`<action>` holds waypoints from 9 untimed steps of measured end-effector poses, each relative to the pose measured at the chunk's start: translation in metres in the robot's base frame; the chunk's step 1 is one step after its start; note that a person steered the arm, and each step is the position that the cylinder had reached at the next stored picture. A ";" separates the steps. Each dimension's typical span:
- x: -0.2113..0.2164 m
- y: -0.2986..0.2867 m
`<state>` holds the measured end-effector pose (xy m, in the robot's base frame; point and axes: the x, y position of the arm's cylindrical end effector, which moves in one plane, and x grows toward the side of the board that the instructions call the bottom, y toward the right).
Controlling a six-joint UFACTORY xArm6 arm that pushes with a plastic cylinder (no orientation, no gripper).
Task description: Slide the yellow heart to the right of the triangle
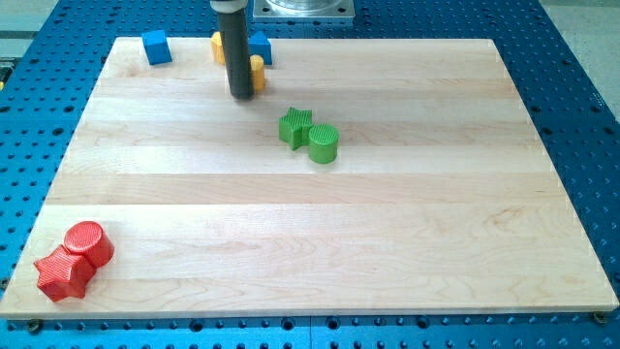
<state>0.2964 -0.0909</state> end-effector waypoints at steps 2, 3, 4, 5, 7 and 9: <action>-0.028 -0.035; -0.028 -0.007; -0.028 0.048; -0.028 0.061; -0.030 0.062; -0.030 0.063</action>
<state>0.2660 -0.0275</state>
